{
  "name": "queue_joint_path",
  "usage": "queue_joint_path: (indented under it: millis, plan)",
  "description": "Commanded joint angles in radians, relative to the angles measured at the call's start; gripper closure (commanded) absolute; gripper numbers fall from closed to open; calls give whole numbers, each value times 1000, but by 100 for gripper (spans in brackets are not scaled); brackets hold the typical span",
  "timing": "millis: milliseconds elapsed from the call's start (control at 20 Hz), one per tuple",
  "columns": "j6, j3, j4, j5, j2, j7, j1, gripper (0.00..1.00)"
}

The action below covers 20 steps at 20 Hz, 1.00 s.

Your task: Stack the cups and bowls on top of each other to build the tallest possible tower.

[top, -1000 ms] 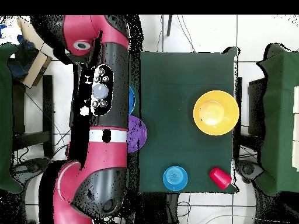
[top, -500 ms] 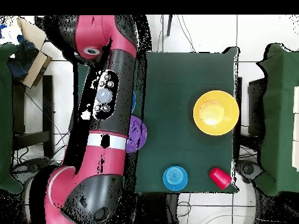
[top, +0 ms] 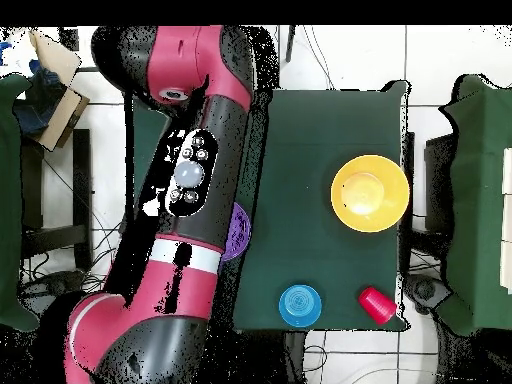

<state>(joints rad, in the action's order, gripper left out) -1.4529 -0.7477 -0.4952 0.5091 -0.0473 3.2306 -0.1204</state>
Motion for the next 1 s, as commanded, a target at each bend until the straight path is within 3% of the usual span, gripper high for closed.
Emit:
queue_joint_path:
  millis: [50,700,1000]
  plan:
    - [66,141,-168,-70,-60,-173,-9,100]
    - [141,260,-207,-31,-93,-181,2,100]
    - [119,303,-224,-39,-110,-199,10,100]
